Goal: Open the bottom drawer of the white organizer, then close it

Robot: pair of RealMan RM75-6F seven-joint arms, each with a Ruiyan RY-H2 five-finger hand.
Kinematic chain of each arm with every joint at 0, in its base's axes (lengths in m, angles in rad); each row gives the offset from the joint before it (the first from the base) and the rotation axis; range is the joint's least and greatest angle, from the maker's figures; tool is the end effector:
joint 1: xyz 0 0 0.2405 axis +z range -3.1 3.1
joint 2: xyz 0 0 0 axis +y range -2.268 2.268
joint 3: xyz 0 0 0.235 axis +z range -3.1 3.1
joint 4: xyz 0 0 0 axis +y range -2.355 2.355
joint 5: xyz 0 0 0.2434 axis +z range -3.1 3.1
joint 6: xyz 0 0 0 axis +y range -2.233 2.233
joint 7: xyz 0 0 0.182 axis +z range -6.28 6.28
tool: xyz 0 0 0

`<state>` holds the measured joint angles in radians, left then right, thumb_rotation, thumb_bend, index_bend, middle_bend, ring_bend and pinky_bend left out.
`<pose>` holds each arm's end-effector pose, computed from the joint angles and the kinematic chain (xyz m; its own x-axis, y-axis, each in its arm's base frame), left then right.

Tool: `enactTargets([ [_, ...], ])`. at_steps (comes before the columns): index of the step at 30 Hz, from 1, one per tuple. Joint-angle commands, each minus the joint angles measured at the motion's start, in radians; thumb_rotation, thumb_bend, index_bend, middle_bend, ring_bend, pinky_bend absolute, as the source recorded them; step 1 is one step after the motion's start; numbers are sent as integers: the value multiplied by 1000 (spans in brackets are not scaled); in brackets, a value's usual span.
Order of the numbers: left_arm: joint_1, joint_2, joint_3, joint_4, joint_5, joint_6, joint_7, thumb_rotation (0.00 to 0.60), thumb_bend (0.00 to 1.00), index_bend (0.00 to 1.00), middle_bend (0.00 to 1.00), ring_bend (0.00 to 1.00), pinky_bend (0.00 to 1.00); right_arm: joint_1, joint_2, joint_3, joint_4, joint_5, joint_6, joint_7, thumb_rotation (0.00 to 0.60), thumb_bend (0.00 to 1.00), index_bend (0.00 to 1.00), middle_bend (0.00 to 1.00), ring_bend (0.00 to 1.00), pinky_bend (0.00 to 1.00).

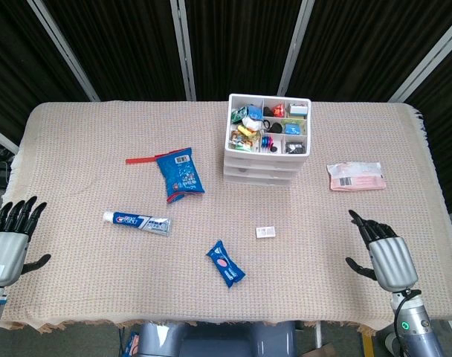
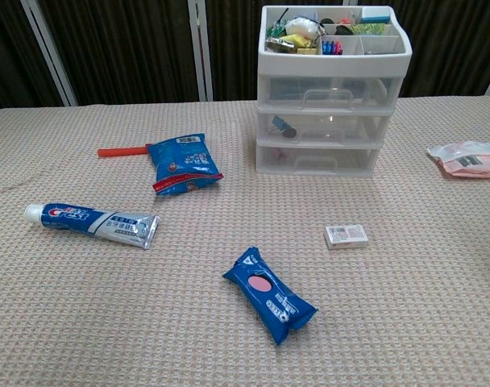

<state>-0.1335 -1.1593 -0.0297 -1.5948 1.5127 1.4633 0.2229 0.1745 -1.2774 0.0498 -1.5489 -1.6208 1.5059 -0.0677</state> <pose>-0.2943 0.2296 0.1001 0.5730 0.0121 0.8194 0.8179 -0.0707 -0.5709 -0.2547 -0.2418 0.0720 0.3729 0.0539 0.9263 -0.9028 -0.2097 0.3756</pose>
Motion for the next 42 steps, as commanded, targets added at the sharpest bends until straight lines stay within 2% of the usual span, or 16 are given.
enactTargets([
  [1,1,-2,-3,2,0,5,-9,600,104,26,0,0,0,21,6,40,-89,100,-69,59,600,172,99,606,621,642],
  [5,0,-4,-3,6,7,8,-20,600,105,25,0,0,0,61,2,101,-187,239,-165,79,600,287,102,734,737,714],
  [8,1,-6,-5,11,12,15,-27,600,105,25,0,0,0,93,-15,144,-241,337,-225,81,600,383,105,770,771,726],
  [10,2,-9,-7,15,17,24,-37,600,106,25,0,0,0,124,-46,179,-273,409,-259,63,600,413,105,774,775,726],
  [16,4,-17,-10,35,32,44,-56,600,107,25,0,0,0,212,-171,257,-313,633,-309,-37,600,424,105,775,777,726],
  [22,4,-17,-11,38,29,42,-67,600,108,25,0,0,0,282,-283,362,-337,937,-356,-15,600,425,126,775,777,726],
  [26,3,-18,-12,40,31,42,-66,600,108,25,0,0,0,319,-333,416,-326,1086,-372,9,600,425,150,775,777,726],
  [33,2,-18,-12,41,32,41,-74,600,107,25,0,0,0,402,-431,495,-257,1243,-365,25,600,426,160,776,777,726],
  [42,2,-20,-17,50,34,49,-83,600,107,26,0,0,0,491,-543,537,-146,1285,-349,28,600,426,161,775,777,726],
])
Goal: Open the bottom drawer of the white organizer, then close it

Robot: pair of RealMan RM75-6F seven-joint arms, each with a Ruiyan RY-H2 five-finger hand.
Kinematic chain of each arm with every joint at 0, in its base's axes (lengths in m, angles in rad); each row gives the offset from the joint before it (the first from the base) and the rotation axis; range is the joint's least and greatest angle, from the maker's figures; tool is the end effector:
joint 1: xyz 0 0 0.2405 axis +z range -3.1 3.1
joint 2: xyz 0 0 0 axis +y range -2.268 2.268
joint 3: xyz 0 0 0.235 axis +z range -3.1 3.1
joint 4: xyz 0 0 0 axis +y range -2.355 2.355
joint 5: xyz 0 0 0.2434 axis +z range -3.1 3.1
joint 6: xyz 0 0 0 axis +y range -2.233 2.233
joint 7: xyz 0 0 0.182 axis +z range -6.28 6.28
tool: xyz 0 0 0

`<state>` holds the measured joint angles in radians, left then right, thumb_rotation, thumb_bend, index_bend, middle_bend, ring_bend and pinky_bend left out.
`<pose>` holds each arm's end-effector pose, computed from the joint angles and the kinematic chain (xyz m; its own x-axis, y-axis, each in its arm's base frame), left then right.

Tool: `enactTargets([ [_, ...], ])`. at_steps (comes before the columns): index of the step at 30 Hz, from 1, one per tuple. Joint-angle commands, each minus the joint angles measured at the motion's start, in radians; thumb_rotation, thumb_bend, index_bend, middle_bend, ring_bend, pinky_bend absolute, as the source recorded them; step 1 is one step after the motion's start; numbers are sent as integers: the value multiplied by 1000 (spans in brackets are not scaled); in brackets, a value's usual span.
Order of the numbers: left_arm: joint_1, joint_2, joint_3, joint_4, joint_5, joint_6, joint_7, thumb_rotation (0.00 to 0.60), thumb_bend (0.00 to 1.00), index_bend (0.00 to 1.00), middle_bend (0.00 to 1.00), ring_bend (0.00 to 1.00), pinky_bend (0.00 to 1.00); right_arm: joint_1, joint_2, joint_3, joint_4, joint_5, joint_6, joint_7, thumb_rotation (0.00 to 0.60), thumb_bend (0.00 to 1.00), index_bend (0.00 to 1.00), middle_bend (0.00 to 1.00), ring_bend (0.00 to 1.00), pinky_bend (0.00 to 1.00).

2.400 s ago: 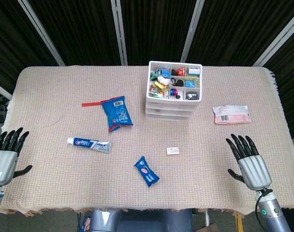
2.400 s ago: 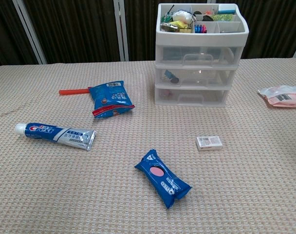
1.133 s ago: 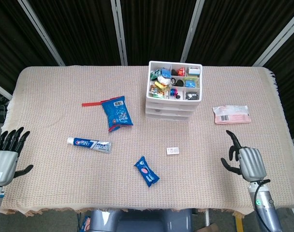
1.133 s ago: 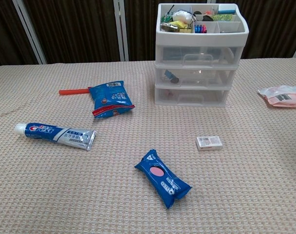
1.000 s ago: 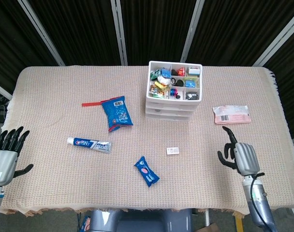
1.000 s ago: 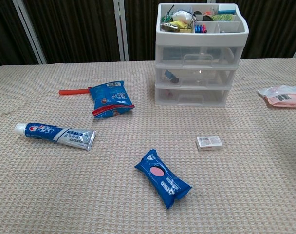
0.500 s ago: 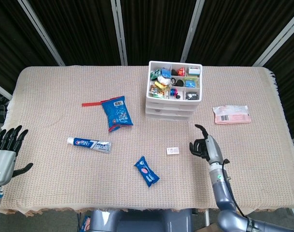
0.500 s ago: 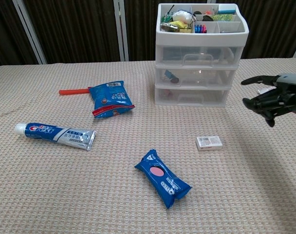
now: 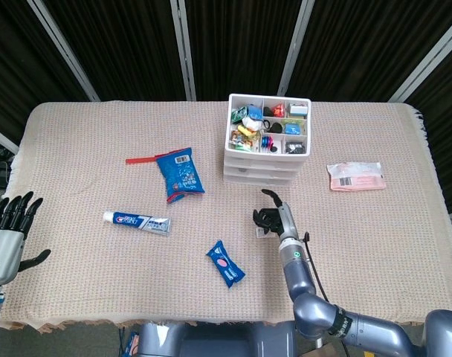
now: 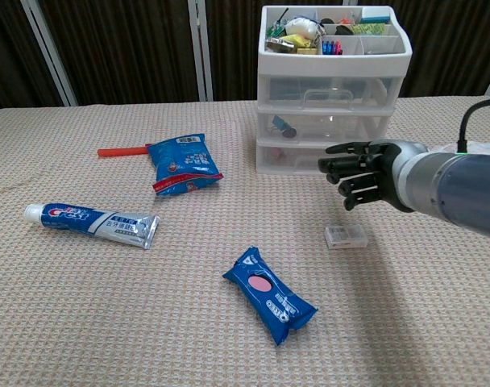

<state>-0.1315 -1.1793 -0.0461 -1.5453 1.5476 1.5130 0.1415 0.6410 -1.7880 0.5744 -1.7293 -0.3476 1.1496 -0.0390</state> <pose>-0.2925 0.2335 0.1077 0.5261 -0.0544 0.8487 0.8440 -0.0890 -0.5289 -0.0832 -0.3508 -0.0800 -0.7231 -0.1529 0.6736 -0.6505 0.4788 -0.5896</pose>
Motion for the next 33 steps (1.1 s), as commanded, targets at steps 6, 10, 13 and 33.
enactTargets([
  [6,-1,2,0,1,0,-3,-8,600,108,26,0,0,0,64,-93,37,104,23,2,18,600,426,161,775,777,726],
  [10,-1,2,1,3,3,-2,-12,600,109,25,0,0,0,79,-127,60,145,5,4,48,600,428,161,775,777,726],
  [13,-2,2,0,4,4,0,-17,600,108,25,0,0,0,82,-153,74,171,-24,16,82,600,434,161,775,777,726],
  [33,-4,4,-1,-1,-5,-9,-23,600,109,26,0,0,0,133,-242,212,311,43,-20,169,600,439,153,776,777,726],
])
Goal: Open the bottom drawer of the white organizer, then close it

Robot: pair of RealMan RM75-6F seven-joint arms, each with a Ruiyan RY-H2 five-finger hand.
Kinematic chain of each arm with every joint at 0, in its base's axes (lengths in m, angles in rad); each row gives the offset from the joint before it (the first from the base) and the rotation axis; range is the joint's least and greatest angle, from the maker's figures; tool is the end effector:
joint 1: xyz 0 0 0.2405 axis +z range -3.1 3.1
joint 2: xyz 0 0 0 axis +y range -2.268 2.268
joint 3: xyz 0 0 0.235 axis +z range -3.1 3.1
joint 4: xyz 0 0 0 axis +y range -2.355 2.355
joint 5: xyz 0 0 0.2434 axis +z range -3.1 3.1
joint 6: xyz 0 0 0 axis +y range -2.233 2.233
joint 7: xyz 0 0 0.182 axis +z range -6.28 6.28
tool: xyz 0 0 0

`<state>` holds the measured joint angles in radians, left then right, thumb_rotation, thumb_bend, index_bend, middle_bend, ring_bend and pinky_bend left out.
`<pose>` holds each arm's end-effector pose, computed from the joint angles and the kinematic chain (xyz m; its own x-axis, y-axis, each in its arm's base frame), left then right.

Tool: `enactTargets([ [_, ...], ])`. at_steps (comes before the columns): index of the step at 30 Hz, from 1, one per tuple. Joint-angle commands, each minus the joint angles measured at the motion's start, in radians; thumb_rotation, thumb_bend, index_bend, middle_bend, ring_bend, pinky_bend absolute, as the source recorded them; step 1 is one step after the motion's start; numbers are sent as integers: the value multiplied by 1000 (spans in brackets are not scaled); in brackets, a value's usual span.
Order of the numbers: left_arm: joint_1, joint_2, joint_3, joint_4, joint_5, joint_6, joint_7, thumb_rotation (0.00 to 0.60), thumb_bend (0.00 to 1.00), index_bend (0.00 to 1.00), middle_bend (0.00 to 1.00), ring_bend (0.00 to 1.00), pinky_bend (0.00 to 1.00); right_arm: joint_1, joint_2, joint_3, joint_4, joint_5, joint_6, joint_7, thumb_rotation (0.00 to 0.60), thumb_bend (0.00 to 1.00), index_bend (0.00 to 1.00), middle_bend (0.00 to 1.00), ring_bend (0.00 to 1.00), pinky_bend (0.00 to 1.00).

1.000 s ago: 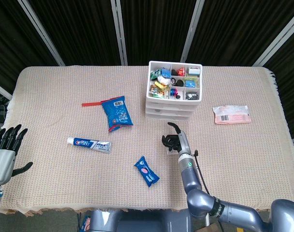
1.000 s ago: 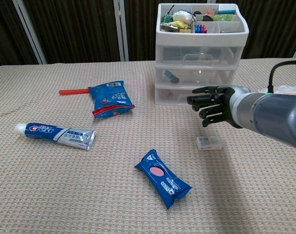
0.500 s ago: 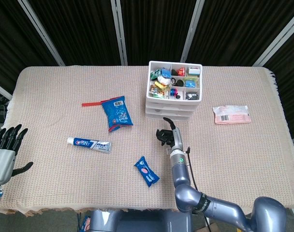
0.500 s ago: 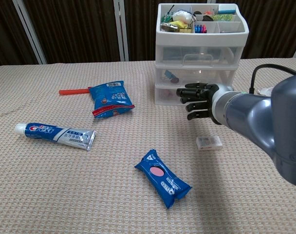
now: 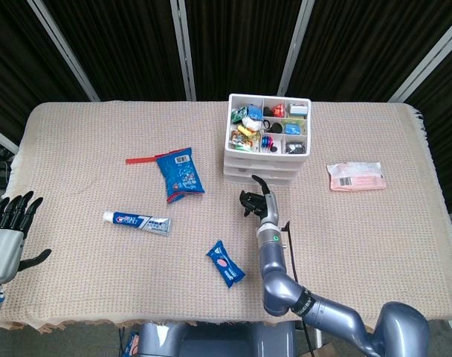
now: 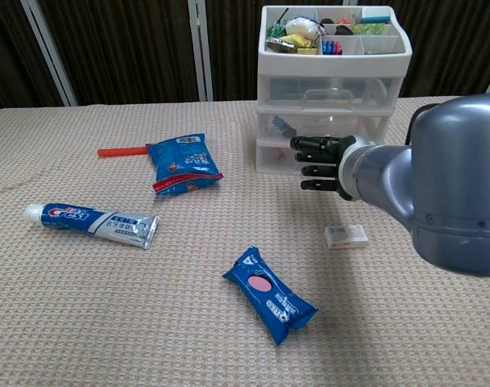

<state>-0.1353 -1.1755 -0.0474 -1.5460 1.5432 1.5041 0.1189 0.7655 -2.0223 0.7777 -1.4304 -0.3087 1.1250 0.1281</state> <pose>-0.2932 0.2351 0.1079 0.5099 -0.0466 0.8590 0.8543 -0.0898 -0.5120 -0.0577 -0.3936 -0.1081 -0.8769 0.0722 0.4752 -0.3765 0.5113 -0.7725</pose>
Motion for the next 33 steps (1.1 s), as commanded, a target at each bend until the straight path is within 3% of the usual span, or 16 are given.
enactTargets([
  [1,0,1,0,-1,-1,-1,0,600,108,26,0,0,0,12,-12,14,19,8,4,4,600,439,153,775,777,726],
  [14,0,2,1,1,4,3,-5,600,106,26,0,0,0,21,-20,107,51,113,-52,46,600,451,268,776,777,726],
  [23,-1,3,-1,1,3,2,-6,600,108,33,0,0,0,44,-25,142,83,171,-78,51,600,454,302,775,777,726],
  [33,-3,7,-2,0,-2,-3,-13,600,108,33,0,0,0,70,-51,148,129,82,-26,110,600,458,300,775,777,726],
])
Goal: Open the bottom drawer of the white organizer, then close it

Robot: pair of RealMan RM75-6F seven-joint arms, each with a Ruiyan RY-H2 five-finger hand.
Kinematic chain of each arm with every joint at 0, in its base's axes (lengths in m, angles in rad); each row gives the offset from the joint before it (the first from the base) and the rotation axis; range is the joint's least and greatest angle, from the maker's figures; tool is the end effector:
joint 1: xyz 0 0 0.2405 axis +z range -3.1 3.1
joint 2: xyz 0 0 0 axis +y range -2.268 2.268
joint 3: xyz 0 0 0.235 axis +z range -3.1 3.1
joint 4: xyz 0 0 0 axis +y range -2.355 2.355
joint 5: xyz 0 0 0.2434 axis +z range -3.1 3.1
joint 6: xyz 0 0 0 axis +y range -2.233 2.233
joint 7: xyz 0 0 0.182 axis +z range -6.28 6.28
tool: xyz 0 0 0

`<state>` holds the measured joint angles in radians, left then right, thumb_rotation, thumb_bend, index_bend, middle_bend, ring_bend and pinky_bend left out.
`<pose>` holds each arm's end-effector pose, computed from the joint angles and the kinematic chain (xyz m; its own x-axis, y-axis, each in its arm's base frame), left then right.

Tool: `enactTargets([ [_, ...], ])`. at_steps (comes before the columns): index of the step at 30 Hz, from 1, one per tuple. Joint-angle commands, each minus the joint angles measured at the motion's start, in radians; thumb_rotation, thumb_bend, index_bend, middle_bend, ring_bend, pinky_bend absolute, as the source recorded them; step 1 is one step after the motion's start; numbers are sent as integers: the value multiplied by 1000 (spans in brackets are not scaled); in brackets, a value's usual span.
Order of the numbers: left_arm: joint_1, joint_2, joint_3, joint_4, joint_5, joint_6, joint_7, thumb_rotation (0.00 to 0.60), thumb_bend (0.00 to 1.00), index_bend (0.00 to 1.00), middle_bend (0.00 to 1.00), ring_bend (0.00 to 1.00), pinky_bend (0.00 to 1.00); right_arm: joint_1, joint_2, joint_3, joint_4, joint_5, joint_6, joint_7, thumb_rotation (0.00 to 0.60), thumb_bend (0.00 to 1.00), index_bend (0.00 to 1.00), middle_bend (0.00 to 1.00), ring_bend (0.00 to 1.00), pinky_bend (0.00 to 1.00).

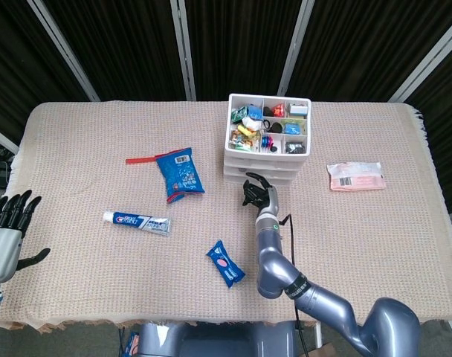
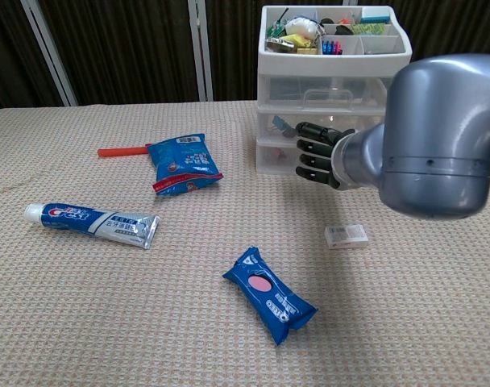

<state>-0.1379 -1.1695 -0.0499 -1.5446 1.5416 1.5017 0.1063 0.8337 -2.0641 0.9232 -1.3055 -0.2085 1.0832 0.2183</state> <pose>-0.2939 0.2367 0.1102 0.5051 -0.0476 0.8617 0.8570 -0.0904 -0.5073 -0.0577 -0.4208 -0.1067 -0.9223 0.2300 0.3106 -0.1533 0.5202 -0.8402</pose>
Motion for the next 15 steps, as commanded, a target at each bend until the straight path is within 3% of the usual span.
enactTargets([
  [1,0,1,1,-2,1,-1,-1,600,108,34,0,0,0,2,-12,2,6,-24,22,25,600,458,300,775,777,726],
  [15,-1,4,2,-7,-3,-6,-3,600,109,33,0,0,0,5,-33,4,17,-31,50,34,600,460,263,775,777,726],
])
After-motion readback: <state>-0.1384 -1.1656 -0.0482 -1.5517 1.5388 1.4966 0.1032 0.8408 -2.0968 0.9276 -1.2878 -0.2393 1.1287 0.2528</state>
